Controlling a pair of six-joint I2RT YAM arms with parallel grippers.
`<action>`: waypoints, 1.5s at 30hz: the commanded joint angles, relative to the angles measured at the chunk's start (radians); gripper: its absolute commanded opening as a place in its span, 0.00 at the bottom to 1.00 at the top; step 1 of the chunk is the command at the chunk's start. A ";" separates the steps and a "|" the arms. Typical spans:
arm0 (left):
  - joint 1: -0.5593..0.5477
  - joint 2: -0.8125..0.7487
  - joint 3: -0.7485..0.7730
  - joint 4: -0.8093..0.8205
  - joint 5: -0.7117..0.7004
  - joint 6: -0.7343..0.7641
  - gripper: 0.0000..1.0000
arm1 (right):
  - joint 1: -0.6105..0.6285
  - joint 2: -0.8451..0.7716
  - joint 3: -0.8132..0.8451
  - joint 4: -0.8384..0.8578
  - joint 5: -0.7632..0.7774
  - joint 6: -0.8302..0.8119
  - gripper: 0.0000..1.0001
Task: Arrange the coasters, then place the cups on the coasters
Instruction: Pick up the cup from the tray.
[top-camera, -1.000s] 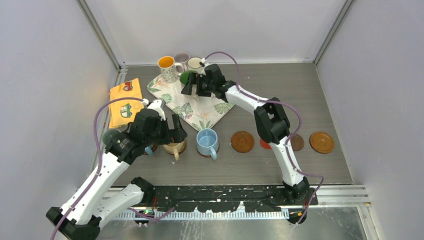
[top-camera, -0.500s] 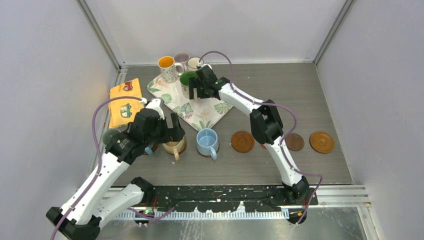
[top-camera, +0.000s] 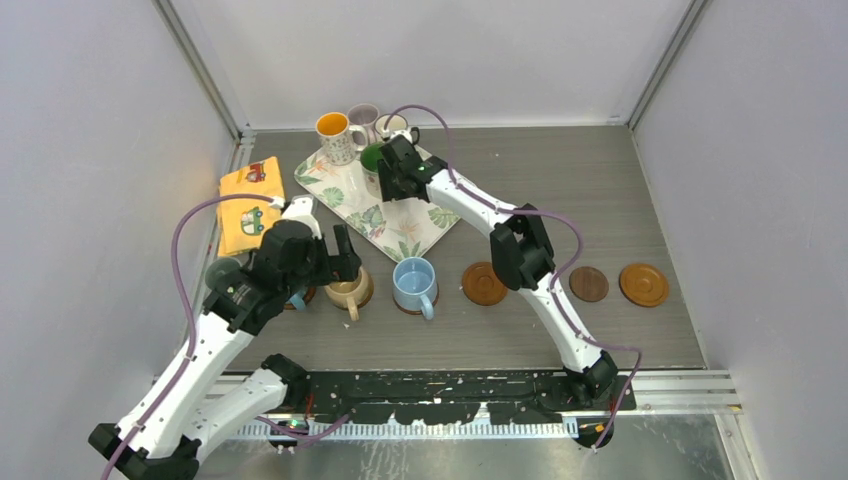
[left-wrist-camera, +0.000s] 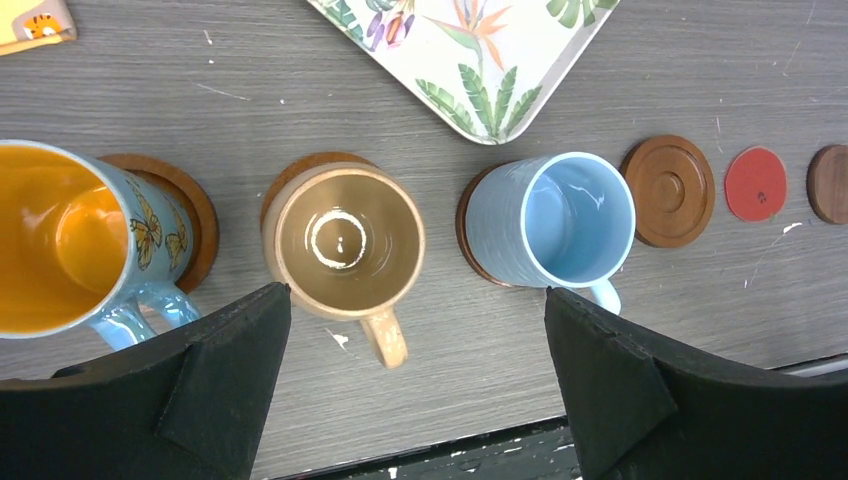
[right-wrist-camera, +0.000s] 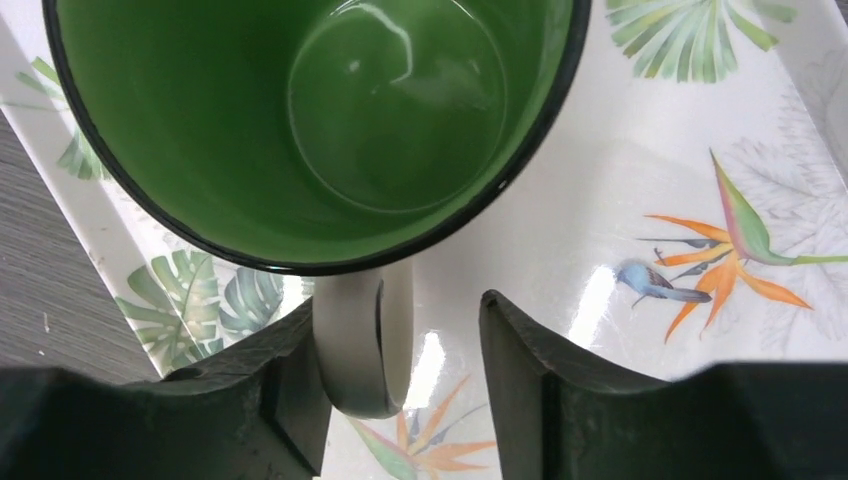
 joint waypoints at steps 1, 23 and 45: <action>0.005 -0.024 -0.001 0.001 -0.032 0.001 1.00 | 0.011 0.020 0.067 -0.018 0.045 -0.037 0.53; 0.005 -0.035 -0.014 -0.006 -0.047 0.002 1.00 | 0.026 0.004 0.098 -0.037 0.059 -0.039 0.01; 0.005 -0.017 -0.053 0.052 -0.043 -0.021 1.00 | 0.026 -0.409 -0.394 0.184 0.178 0.037 0.01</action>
